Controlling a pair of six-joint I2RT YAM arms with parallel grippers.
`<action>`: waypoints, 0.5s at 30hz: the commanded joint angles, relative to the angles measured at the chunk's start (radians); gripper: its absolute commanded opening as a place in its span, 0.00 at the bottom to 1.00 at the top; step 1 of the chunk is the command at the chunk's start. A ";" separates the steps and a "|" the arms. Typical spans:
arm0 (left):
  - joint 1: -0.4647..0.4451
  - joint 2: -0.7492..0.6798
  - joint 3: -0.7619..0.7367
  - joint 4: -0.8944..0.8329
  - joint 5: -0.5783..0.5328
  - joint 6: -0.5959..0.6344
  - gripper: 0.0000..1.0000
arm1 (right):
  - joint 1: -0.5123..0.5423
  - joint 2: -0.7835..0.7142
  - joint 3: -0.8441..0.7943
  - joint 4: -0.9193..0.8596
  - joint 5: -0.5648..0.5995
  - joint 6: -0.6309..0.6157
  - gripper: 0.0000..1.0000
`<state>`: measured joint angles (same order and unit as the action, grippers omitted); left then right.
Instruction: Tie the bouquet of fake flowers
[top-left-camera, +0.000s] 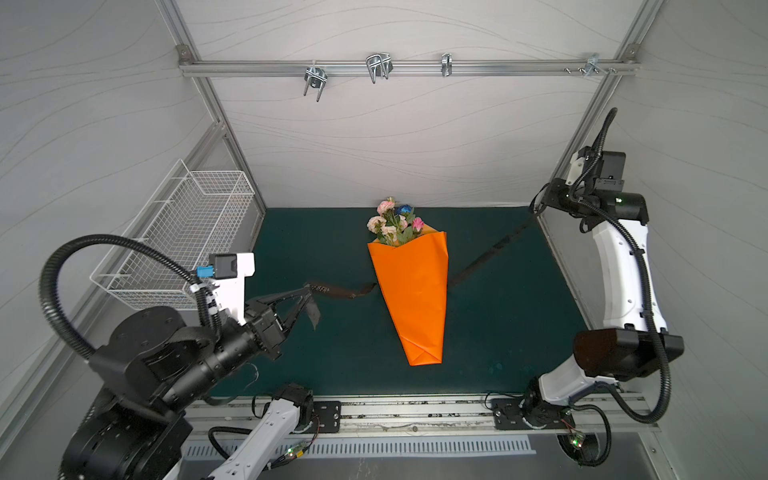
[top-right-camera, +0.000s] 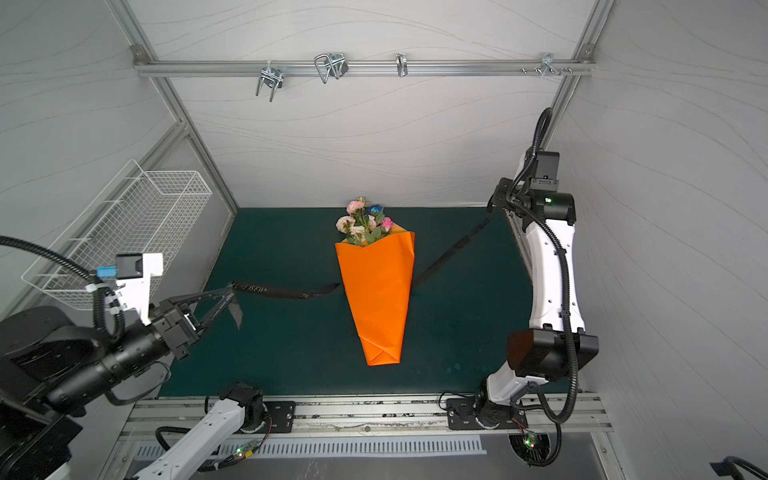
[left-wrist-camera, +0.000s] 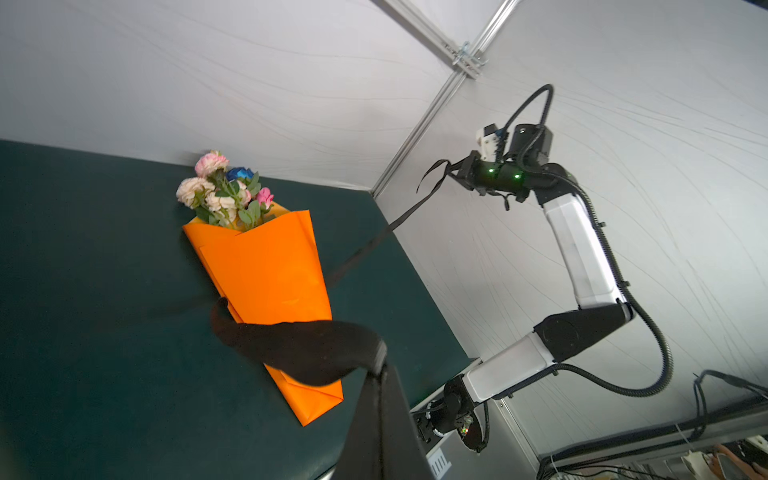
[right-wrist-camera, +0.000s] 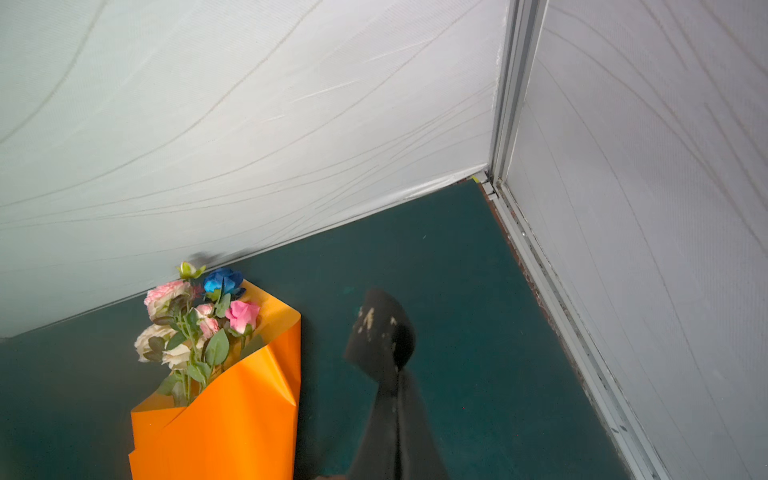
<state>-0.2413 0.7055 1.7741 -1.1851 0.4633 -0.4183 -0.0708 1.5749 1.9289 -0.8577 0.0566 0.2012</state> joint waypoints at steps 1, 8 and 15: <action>-0.003 -0.026 0.064 -0.024 0.071 0.061 0.00 | 0.000 -0.043 -0.029 -0.019 0.023 -0.016 0.00; -0.003 -0.025 0.104 -0.019 0.083 0.065 0.00 | -0.001 -0.086 -0.069 -0.031 0.060 -0.013 0.00; -0.002 -0.005 -0.076 0.085 -0.085 0.014 0.00 | 0.010 -0.128 -0.112 -0.035 -0.006 -0.006 0.00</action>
<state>-0.2413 0.6743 1.7603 -1.1774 0.4709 -0.3882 -0.0696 1.4807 1.8214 -0.8677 0.0803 0.2016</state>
